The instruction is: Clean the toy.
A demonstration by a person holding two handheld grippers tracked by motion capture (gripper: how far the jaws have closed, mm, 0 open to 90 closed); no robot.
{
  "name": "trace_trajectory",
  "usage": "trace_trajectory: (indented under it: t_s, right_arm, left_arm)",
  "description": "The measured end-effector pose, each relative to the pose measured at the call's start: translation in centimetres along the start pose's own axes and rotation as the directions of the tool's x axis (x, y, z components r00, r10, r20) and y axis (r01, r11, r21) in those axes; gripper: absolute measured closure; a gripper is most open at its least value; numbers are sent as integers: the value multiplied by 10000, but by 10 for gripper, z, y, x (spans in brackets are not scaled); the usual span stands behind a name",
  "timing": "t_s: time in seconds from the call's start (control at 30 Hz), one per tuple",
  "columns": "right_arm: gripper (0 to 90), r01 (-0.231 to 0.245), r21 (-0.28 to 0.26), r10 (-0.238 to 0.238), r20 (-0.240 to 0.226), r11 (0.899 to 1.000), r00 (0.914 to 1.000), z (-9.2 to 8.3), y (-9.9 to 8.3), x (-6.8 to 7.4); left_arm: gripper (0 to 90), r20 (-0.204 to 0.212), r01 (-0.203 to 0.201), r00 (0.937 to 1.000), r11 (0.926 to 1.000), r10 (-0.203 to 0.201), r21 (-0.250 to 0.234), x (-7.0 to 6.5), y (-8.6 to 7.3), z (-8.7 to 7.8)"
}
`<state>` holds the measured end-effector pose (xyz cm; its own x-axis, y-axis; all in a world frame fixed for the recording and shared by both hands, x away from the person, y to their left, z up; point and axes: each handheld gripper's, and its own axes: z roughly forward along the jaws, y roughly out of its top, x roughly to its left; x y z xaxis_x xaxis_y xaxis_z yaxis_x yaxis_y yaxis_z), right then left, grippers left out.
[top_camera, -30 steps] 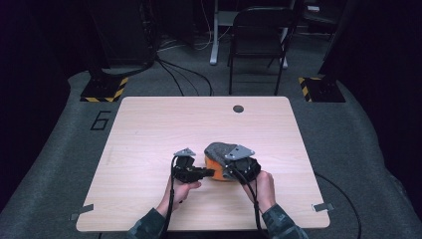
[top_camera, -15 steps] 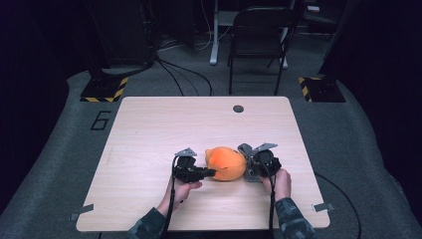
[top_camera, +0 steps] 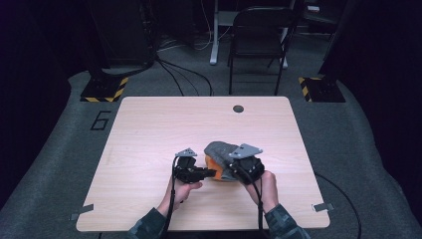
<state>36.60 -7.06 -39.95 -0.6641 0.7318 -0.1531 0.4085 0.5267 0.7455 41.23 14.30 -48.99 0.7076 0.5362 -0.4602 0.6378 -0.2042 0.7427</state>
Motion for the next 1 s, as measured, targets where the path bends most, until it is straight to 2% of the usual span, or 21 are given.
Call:
trace_trajectory:
  t_s: [0.03,0.07,0.17,0.3,0.4,0.47,0.5,0.53,0.6,0.7,0.73,0.77,0.83,0.93,1.0]
  right_arm:
    - [742,218,165,-220,137,9996,9997,6,-1,6]
    - [743,495,279,-502,252,9984,9984,10,-3,6]
    - [743,406,394,-425,501,9984,9978,12,-6,1]
    - [743,31,531,-77,875,9986,9961,12,-13,-18]
    - [743,-572,655,495,1143,9962,9922,17,-24,-37]
    - [742,-1101,834,988,1288,9904,9867,22,-34,-51]
    - [743,-1218,884,1089,1390,9886,9843,25,-37,-56]
    - [743,-1680,1172,1491,1548,9788,9766,30,-46,-65]
    - [743,-1808,1226,1597,1648,9758,9733,34,-51,-69]
    - [742,-2056,1753,1732,1837,9628,9676,46,-63,-79]
    - [742,-2031,1921,1677,1855,9601,9682,51,-67,-82]
    - [742,-2180,2132,1801,1837,9524,9663,57,-72,-84]
    - [741,-2078,2462,1666,1781,9467,9698,64,-77,-86]
    - [741,-1971,2419,1531,1890,9501,9700,61,-74,-86]
    - [741,-1980,2104,1550,2045,9573,9665,49,-66,-85]
  left_arm:
    - [840,-47,-91,9999,10000,91,38,1,0,0]
    - [840,-25,12,10000,10000,-12,24,0,0,0]
    - [839,-45,-4,10000,10000,4,2,0,-1,1]
    - [839,58,-59,10000,10000,59,79,-1,-1,2]
    - [839,78,-3,10000,10000,2,68,-2,-1,2]
    - [838,76,15,10000,10000,-16,64,-1,-1,2]
    - [838,75,-9,10000,10000,9,61,-1,-1,2]
    - [839,77,-9,10000,10000,9,71,-2,-1,2]
    - [839,71,5,10000,10000,-6,51,-1,-1,2]
    - [838,92,15,10000,10000,-16,30,-1,-1,2]
    - [838,89,32,10000,10000,-32,17,-1,-1,2]
    - [838,86,30,10000,10000,-30,16,-1,-1,2]
    - [838,90,30,10000,10000,-30,9,-1,-1,2]
    - [837,80,38,10000,10000,-38,2,-1,-1,2]
    - [837,41,34,10000,10000,-34,-4,0,-1,2]
